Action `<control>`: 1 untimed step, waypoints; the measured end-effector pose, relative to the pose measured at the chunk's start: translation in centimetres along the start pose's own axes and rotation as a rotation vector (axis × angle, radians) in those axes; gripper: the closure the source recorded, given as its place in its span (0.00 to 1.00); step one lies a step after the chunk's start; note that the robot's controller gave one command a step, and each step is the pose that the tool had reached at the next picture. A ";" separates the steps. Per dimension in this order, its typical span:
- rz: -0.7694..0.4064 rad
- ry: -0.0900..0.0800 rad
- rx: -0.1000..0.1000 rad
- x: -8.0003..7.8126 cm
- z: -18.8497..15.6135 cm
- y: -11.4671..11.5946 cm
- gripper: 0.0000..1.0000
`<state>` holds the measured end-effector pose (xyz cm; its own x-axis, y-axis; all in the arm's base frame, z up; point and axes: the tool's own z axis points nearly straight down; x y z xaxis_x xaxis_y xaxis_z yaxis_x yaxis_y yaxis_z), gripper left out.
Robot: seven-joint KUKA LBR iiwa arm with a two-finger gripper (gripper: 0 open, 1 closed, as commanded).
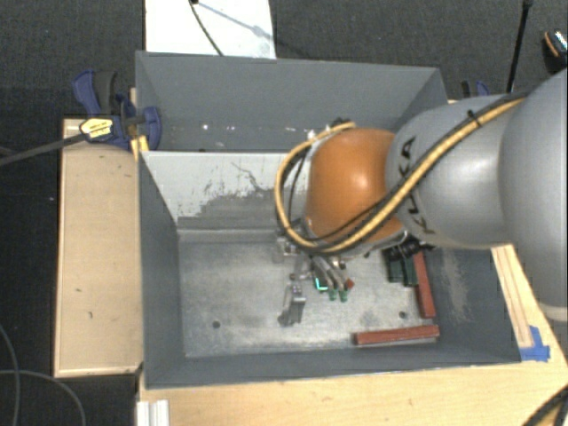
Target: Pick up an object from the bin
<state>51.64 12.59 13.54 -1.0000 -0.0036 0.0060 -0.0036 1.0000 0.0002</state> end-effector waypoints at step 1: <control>0.001 -0.008 0.003 -4.8 6.8 -9.0 0.00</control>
Offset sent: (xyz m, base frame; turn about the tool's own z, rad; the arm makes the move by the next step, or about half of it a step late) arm 0.0467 -0.0834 -0.0654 -0.0079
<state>56.46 3.64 6.72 -1.0000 -0.0030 -0.0020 -0.0030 1.0000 -0.0028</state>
